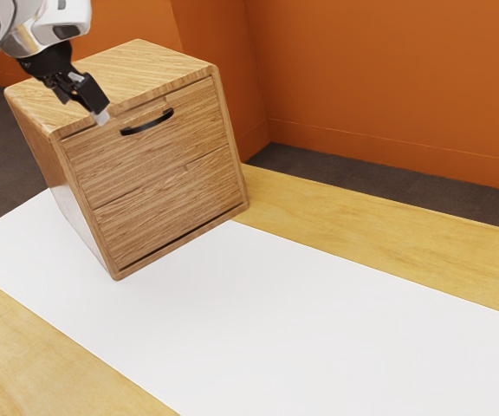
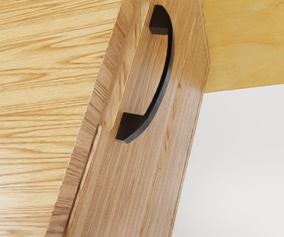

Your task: Pull the drawer handle with one arm to open the drawer

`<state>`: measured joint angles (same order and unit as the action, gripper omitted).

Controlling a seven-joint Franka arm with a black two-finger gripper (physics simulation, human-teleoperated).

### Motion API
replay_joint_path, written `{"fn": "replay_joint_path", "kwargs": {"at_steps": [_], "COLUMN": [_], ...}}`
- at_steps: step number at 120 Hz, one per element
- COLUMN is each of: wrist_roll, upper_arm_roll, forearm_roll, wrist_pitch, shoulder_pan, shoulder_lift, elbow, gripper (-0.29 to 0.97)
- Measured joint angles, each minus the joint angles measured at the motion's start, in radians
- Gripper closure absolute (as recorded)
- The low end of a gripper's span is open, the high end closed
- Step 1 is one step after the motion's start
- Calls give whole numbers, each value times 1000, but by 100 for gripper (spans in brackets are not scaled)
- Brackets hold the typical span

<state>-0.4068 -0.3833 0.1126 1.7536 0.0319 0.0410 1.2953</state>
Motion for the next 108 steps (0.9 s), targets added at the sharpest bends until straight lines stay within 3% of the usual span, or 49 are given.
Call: {"fn": "replay_joint_path", "kwargs": {"at_steps": [37,108], "wrist_roll": [-6,-69], "upper_arm_roll": [-1,-2], "forearm_roll": [-1,-15], "wrist_pitch": [6,60], "shoulder_pan": [55,40], "shoulder_lift": [12,53], "elbow": [-13,-9], "gripper": [0,0]}}
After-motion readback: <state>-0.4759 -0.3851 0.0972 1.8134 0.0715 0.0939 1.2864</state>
